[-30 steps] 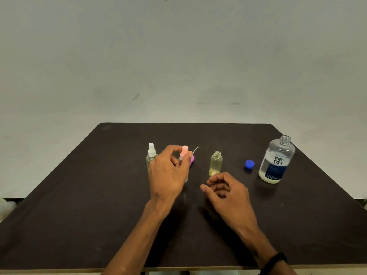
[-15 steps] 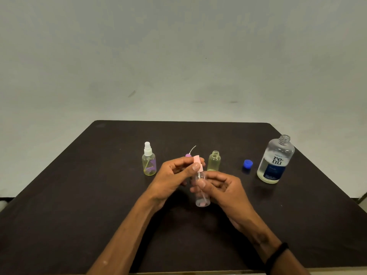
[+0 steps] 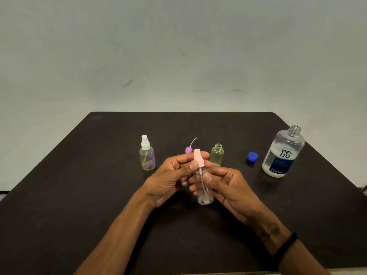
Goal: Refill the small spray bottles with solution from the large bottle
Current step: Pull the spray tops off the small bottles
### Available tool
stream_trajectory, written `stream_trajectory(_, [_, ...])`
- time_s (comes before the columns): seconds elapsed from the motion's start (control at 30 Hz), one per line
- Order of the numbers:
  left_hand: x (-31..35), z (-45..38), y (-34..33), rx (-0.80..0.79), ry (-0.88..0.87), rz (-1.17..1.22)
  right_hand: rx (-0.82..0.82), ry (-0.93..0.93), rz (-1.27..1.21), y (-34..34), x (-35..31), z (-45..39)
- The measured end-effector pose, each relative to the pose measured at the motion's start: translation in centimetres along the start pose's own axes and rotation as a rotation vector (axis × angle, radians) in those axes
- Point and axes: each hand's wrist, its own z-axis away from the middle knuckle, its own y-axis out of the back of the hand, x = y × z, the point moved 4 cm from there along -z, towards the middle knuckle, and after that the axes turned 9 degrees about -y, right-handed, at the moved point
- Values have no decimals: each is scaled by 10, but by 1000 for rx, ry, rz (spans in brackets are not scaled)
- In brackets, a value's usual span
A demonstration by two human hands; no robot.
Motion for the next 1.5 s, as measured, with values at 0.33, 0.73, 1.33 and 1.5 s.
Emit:
stream_trajectory(0.33, [0,0,2,195,-120,-130,184,138,41,8,-4,1])
stream_trajectory(0.73, [3,4,-3,92,-127,-290,207,127,103,9,-3,2])
stream_trajectory(1.33, [12,3,-7,254,-172,-230,201,138,176,11,0,1])
stream_trajectory(1.5, [23,1,-3,352,-232,-205,205,143,188,10,2,2])
